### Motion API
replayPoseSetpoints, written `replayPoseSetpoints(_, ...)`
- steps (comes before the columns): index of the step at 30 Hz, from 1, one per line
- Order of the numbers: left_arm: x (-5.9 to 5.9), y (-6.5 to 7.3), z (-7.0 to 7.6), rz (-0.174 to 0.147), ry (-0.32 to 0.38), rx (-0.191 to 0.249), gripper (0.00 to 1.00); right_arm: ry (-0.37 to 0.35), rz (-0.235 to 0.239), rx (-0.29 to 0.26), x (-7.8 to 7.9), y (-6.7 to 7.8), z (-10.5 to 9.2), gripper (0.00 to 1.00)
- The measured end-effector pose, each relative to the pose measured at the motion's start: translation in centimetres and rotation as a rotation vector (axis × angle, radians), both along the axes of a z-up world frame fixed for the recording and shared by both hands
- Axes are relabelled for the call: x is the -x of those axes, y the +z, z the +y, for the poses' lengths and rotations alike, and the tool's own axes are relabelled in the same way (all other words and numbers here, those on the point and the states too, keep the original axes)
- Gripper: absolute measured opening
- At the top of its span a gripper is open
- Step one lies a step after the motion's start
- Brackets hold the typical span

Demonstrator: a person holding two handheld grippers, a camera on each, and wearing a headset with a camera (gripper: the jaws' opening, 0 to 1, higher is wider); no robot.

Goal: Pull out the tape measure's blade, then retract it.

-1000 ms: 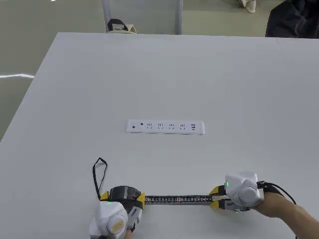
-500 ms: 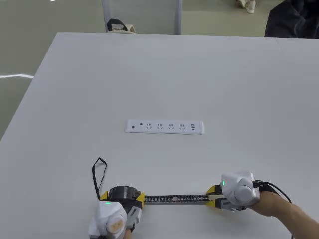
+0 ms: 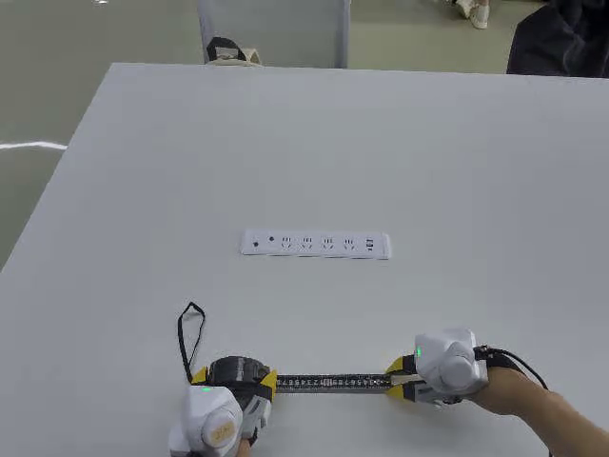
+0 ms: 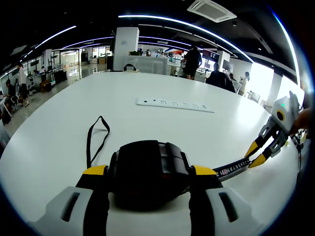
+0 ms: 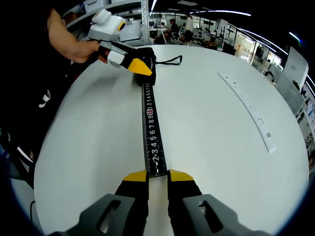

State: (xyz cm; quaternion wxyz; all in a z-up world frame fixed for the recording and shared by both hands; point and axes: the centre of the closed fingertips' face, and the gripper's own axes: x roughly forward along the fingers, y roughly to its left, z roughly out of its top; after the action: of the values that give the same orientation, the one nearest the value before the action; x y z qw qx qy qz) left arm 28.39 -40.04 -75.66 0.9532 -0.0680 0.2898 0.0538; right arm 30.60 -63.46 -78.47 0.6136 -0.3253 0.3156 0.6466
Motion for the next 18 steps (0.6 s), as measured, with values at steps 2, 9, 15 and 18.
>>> replayPoseSetpoints(2, -0.03, -0.03, 0.03, 0.000, 0.004, 0.002, 0.63, 0.001, 0.004, -0.001, 0.13, 0.12, 0.08, 0.12)
replayPoseSetpoints(9, -0.09, -0.43, 0.11, 0.001, -0.003, -0.001, 0.62, 0.004, 0.001, 0.002, 0.14, 0.06, 0.11, 0.12)
replayPoseSetpoints(15, -0.08, -0.32, 0.05, 0.003, -0.009, 0.000, 0.62, 0.006, 0.002, -0.002, 0.10, 0.05, 0.39, 0.12)
replayPoseSetpoints(18, -0.05, -0.23, 0.04, 0.003, -0.007, 0.001, 0.61, 0.009, 0.001, -0.003, 0.10, 0.05, 0.60, 0.12)
